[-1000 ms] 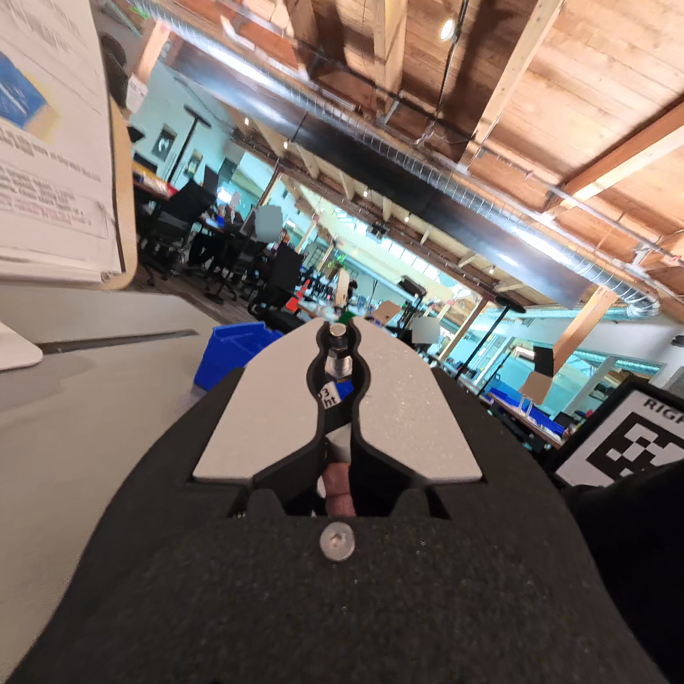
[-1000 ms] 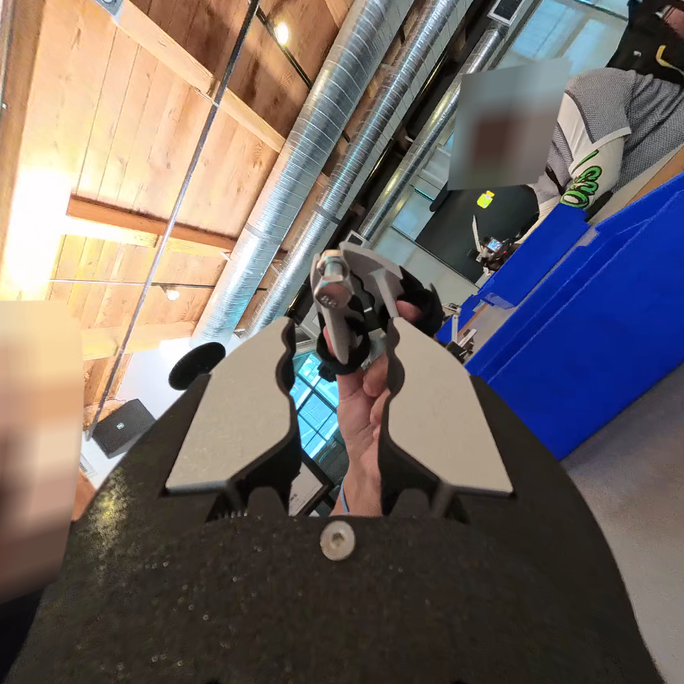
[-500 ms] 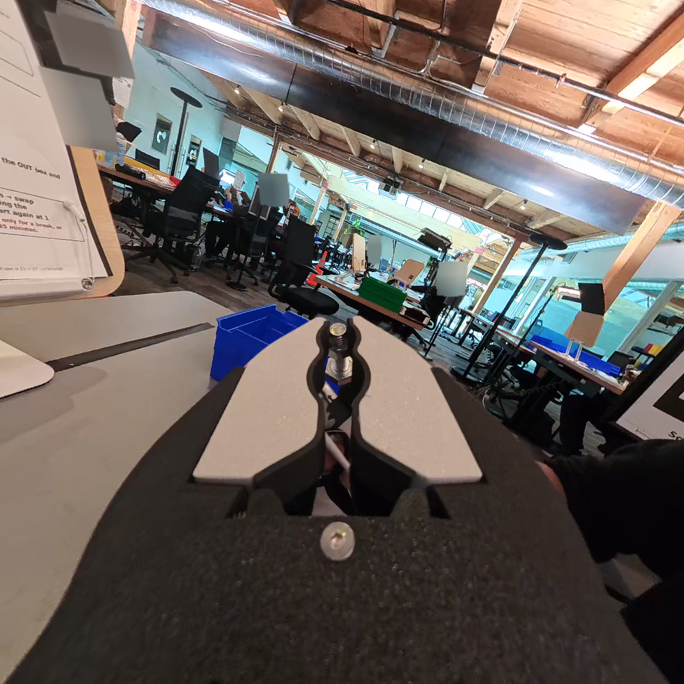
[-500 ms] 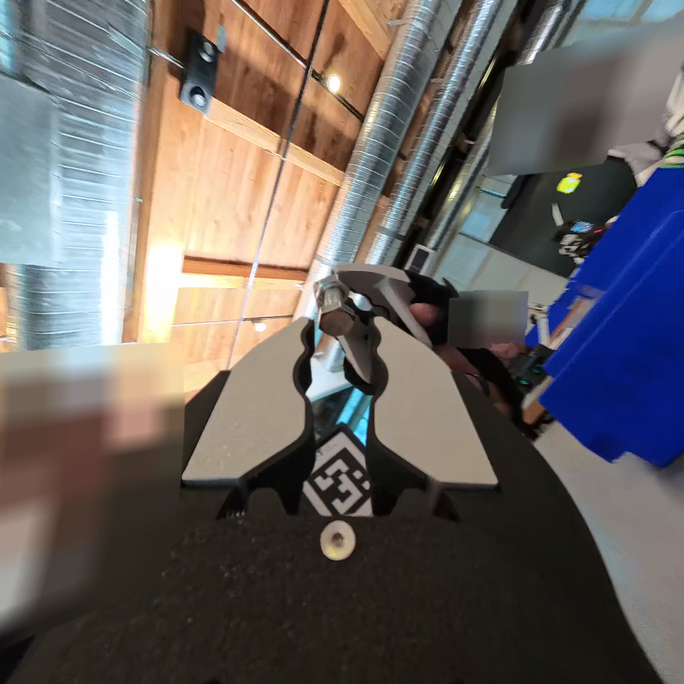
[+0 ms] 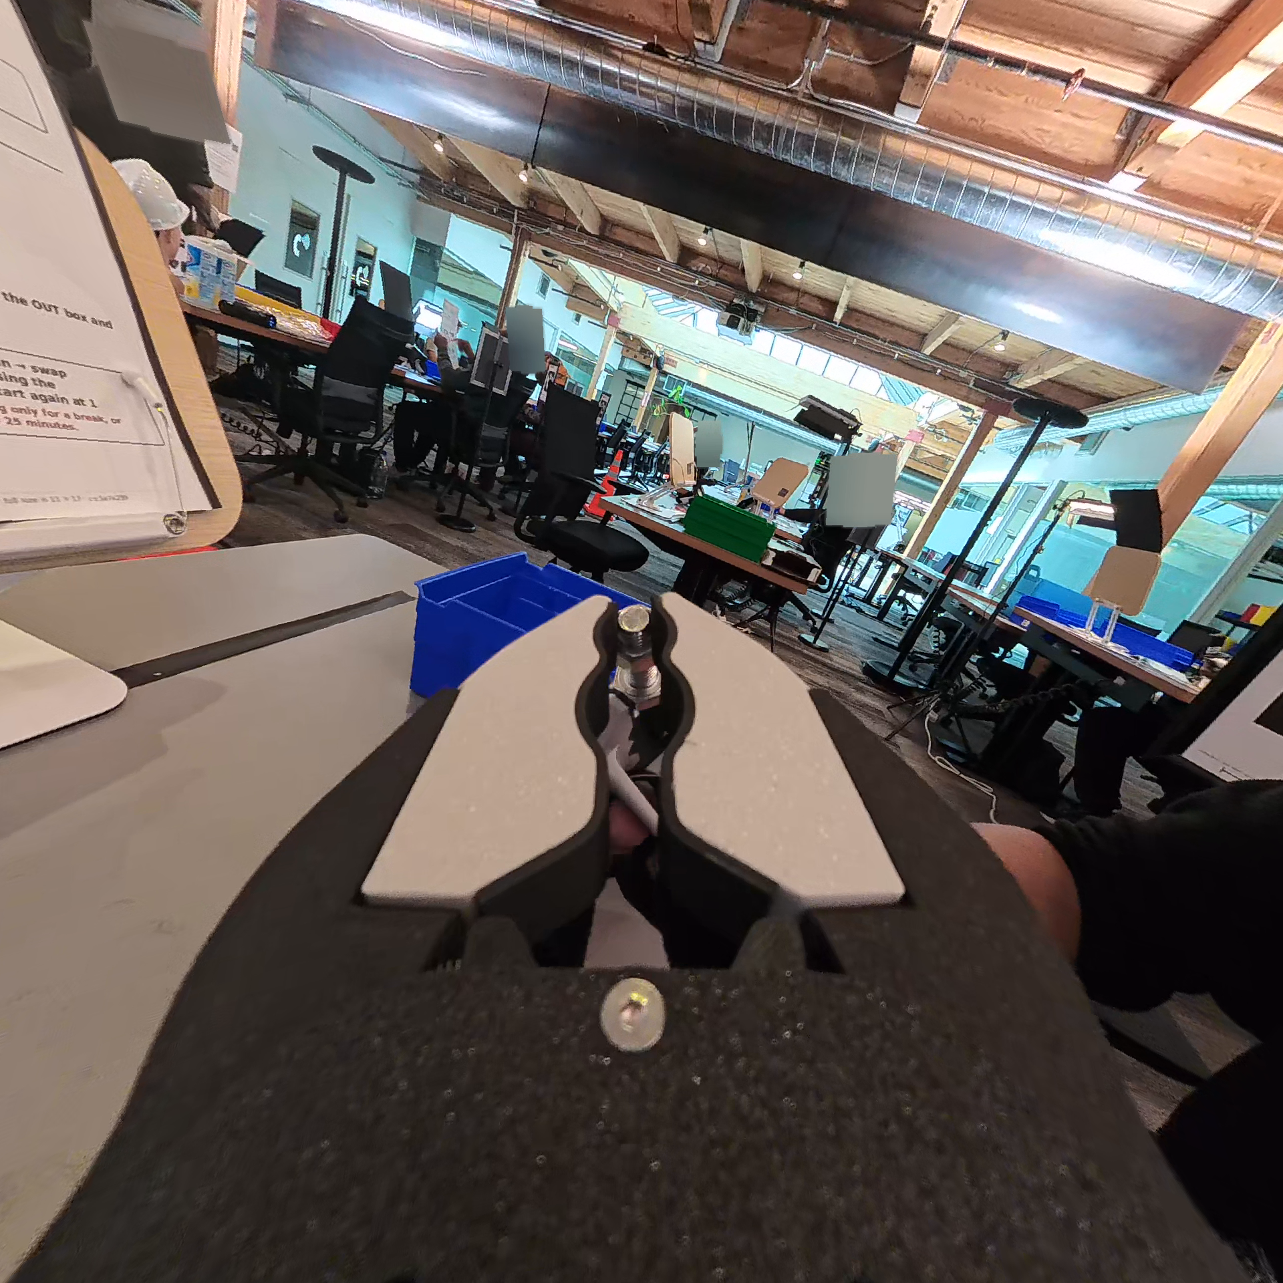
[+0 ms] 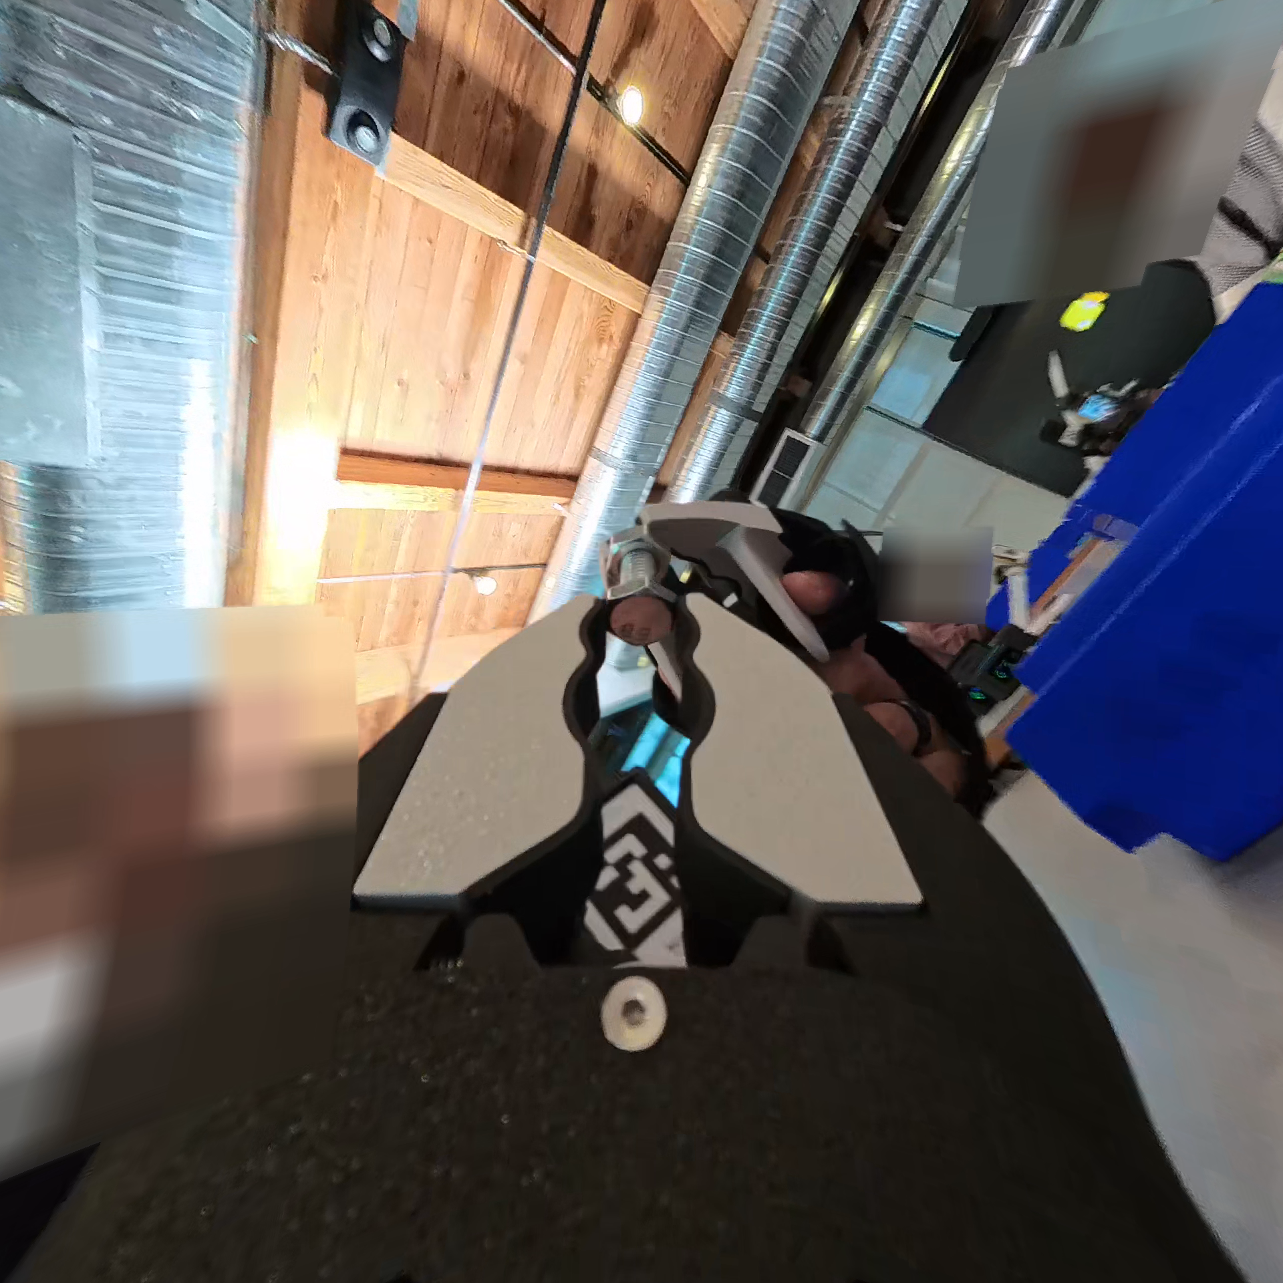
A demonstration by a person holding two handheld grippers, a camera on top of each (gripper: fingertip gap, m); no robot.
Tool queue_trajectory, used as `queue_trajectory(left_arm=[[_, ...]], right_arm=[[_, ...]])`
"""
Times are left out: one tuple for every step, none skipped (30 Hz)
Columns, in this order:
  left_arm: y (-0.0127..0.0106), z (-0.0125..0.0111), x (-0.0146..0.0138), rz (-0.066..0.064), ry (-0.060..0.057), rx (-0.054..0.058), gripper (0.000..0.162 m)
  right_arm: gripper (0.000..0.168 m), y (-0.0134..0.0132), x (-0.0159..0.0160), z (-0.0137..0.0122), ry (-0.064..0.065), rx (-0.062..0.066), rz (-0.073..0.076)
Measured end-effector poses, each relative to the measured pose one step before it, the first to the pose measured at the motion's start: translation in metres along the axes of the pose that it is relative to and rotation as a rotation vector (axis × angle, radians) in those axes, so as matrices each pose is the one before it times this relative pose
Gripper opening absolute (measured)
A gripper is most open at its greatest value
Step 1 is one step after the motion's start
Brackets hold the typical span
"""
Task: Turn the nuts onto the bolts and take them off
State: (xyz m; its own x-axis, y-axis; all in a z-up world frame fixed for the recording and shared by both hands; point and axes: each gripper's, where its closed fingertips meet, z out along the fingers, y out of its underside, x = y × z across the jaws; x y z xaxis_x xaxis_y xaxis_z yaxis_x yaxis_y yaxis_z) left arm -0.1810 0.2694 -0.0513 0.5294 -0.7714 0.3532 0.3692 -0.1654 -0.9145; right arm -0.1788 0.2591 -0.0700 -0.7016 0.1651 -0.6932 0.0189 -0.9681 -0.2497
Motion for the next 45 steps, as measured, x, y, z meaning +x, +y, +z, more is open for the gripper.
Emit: queue_trajectory(left_arm=[[0.00112, -0.00042, -0.00074, -0.0141, 0.0043, -0.0025, 0.008], [0.00130, -0.00055, -0.00073, -0.0270, 0.0093, -0.0041, 0.008], [0.00122, -0.00107, -0.00140, -0.0336, 0.0076, -0.0070, 0.008], [0.00110, -0.00143, 0.00041, -0.0309, 0.0201, -0.0096, 0.009], [0.00108, -0.00147, 0.00273, -0.0318, 0.0332, -0.0133, 0.017], [0.00241, -0.00097, 0.00260, -0.0345, 0.0285, -0.0271, 0.033], [0.00476, -0.00077, 0.00218, -0.0236, 0.0218, -0.0446, 0.046], [0.00591, -0.00074, 0.00258, 0.0027, 0.0172, -0.0501, 0.049], [0.00472, -0.00093, 0.00101, 0.0286, -0.0030, -0.0381, 0.049], [0.00177, -0.00085, -0.00012, 0.0408, -0.0170, -0.0153, 0.048], [0.00118, -0.00032, 0.00149, 0.0380, -0.0055, -0.0130, 0.049], [0.00166, 0.00023, 0.00322, 0.0317, 0.0087, -0.0225, 0.048], [0.00180, 0.00030, 0.00270, 0.0322, 0.0032, -0.0242, 0.048], [0.00092, 0.00010, 0.00037, 0.0378, -0.0155, -0.0203, 0.049], [-0.00073, 0.00000, 0.00027, 0.0434, -0.0216, -0.0059, 0.049], [-0.00039, 0.00053, 0.00163, 0.0396, -0.0140, -0.0077, 0.050], [0.00054, 0.00138, 0.00349, 0.0322, 0.0011, -0.0179, 0.051], [0.00227, 0.00188, 0.00374, 0.0273, 0.0047, -0.0304, 0.051], [0.00169, 0.00152, -0.00036, 0.0246, -0.0212, -0.0266, 0.051], [0.00137, 0.00154, 0.00067, 0.0193, -0.0105, -0.0129, 0.051], [0.00296, 0.00212, 0.00183, 0.0061, 0.0063, -0.0142, 0.051], [0.00558, 0.00252, -0.00027, -0.0037, 0.0019, -0.0275, 0.051], [0.00730, 0.00297, -0.00037, -0.0079, 0.0064, -0.0310, 0.051], [0.00800, 0.00247, -0.00157, -0.0078, 0.0002, -0.0318, 0.050], [0.00615, 0.00115, -0.00435, -0.0046, -0.0189, -0.0202, 0.049], [0.00212, -0.00081, -0.00546, -0.0041, -0.0254, 0.0030, 0.048], [-0.00124, -0.00266, -0.00280, -0.0066, -0.0081, 0.0179, 0.048], [-0.00404, -0.00366, -0.00137, -0.0056, -0.0033, 0.0240, 0.048], [-0.00529, -0.00350, 0.00016, 0.0047, -0.0033, 0.0211, 0.048], [-0.00559, -0.00248, 0.00280, 0.0155, 0.0026, 0.0156, 0.048], [-0.00516, -0.00112, 0.00354, 0.0202, 0.0014, 0.0115, 0.048], [-0.00306, 0.00092, 0.00489, 0.0178, 0.0108, 0.0022, 0.048], [0.00096, 0.00275, 0.00363, 0.0098, 0.0091, -0.0153, 0.048], [0.00419, 0.00324, -0.00112, 0.0076, -0.0152, -0.0241, 0.048], [0.00751, 0.00307, -0.00209, 0.0051, -0.0109, -0.0329, 0.048], [0.00815, 0.00252, -0.00172, -0.0066, 0.0010, -0.0289, 0.048], [0.00621, 0.00155, -0.00306, -0.0165, -0.0025, -0.0147, 0.047], [0.00279, -0.00040, -0.00275, -0.0185, 0.0001, 0.0015, 0.047], [0.00002, -0.00200, -0.00173, -0.0143, 0.0033, 0.0082, 0.047], [-0.00206, -0.00320, -0.00139, -0.0044, -0.0035, 0.0062, 0.047], [-0.00457, -0.00420, -0.00061, 0.0089, -0.0118, 0.0114, 0.047], [-0.00643, -0.00433, 0.00151, 0.0168, -0.0060, 0.0167, 0.047], [-0.00673, -0.00335, 0.00219, 0.0152, -0.0041, 0.0156, 0.047], [-0.00598, -0.00175, 0.00268, 0.0134, -0.0009, 0.0141, 0.047], [-0.00369, 0.00038, 0.00341, 0.0102, 0.0075, 0.0092, 0.047]], right_arm=[[0.018, -0.00080, 0.00086, -0.00090, 0.0292, -0.0066, -0.0445], [0.018, -0.00105, 0.00100, -0.00113, 0.0367, -0.0108, -0.0507], [0.018, 0.00041, 0.00181, -0.00085, 0.0501, -0.0281, -0.0608], [0.017, 0.00021, 0.00033, -0.00089, 0.0460, -0.0311, -0.0669], [0.018, -0.00042, -0.00057, -0.00127, 0.0442, -0.0345, -0.0685], [0.017, -0.00137, -0.00158, -0.00191, 0.0388, -0.0347, -0.0703], [0.018, -0.00171, -0.00207, -0.00252, 0.0346, -0.0352, -0.0676], [0.018, -0.00110, -0.00124, -0.00259, 0.0344, -0.0403, -0.0512], [0.018, -0.00035, -0.00005, -0.00270, 0.0355, -0.0441, -0.0288], [0.018, -0.00028, -0.00011, -0.00237, 0.0262, -0.0366, -0.0112], [0.018, -0.00035, -0.00016, -0.00196, 0.0182, -0.0260, 0.0067], [0.018, 0.00119, -0.00021, -0.00114, 0.0077, -0.0290, 0.0335], [0.018, 0.00325, -0.00078, 0.00005, -0.0080, -0.0363, 0.0553], [0.018, 0.00450, -0.00224, 0.00094, -0.0227, -0.0329, 0.0528], [0.018, 0.00411, -0.00107, 0.00158, -0.0140, -0.0193, 0.0366], [0.018, 0.00417, 0.00175, 0.00202, 0.0023, -0.0153, 0.0329], [0.018, 0.00300, 0.00120, 0.00241, -0.0033, -0.0063, 0.0237], [0.018, 0.00183, -0.00097, 0.00222, -0.0191, 0.0001, 0.0147], [0.018, 0.00148, -0.00096, 0.00180, -0.0187, -0.0024, 0.0172], [0.018, 0.00103, -0.00002, 0.00121, -0.0075, -0.0015, 0.0137], [0.018, 0.00006, -0.00120, 0.00065, -0.0097, 0.0025, 0.0056], [0.018, -0.00118, -0.00194, -0.00001, -0.0091, 0.0092, 0.0029], [0.017, -0.00182, -0.00215, -0.00052, -0.0065, 0.0094, 0.0005], [0.018, -0.00281, -0.00338, -0.00081, -0.0134, 0.0139, -0.0003], [0.018, -0.00249, -0.00215, -0.00103, -0.0062, 0.0107, 0.0028], [0.018, -0.00068, 0.00039, -0.00082, 0.0103, -0.0015, -0.0059], [0.018, 0.00115, 0.00313, -0.00059, 0.0251, -0.0105, -0.0130], [0.018, 0.00217, 0.00395, -0.00023, 0.0214, -0.0095, -0.0029], [0.018, 0.00195, 0.00391, 0.00012, 0.0115, -0.0034, 0.0118], [0.018, 0.00176, 0.00388, 0.00045, 0.0064, 0.0002, 0.0173], [0.018, 0.00153, 0.00324, 0.00067, 0.0014, -0.0003, 0.0151], [0.018, 0.00080, 0.00104, 0.00077, -0.0058, 0.0010, 0.0074], [0.018, 0.00052, -0.00080, 0.00088, -0.0100, -0.0010, 0.0025], [0.018, 0.00018, -0.00095, 0.00054, -0.0014, -0.0018, -0.0018], [0.018, -0.00086, -0.00214, 0.00011, -0.0021, 0.0018, -0.0071], [0.018, -0.00172, -0.00370, 0.00012, -0.0098, 0.0060, -0.0078], [0.018, -0.00074, -0.00268, 0.00012, -0.0040, -0.0008, -0.0024], [0.018, -0.00007, -0.00113, 0.00006, 0.0063, -0.0052, -0.0088], [0.018, 0.00009, 0.00045, -0.00020, 0.0114, -0.0019, -0.0118], [0.018, 0.00043, 0.00167, -0.00044, 0.0101, -0.0023, -0.0021], [0.018, 0.00061, 0.00227, -0.00071, 0.0045, -0.0010, 0.0079], [0.018, 0.00040, 0.00319, -0.00089, 0.0032, 0.0036, 0.0114], [0.018, 0.00044, 0.00405, -0.00097, 0.0078, 0.0036, 0.0121], [0.018, 0.00087, 0.00412, -0.00066, 0.0083, 0.0007, 0.0110], [0.018, 0.00072, 0.00170, -0.00017, -0.0020, -0.0002, 0.0079]])
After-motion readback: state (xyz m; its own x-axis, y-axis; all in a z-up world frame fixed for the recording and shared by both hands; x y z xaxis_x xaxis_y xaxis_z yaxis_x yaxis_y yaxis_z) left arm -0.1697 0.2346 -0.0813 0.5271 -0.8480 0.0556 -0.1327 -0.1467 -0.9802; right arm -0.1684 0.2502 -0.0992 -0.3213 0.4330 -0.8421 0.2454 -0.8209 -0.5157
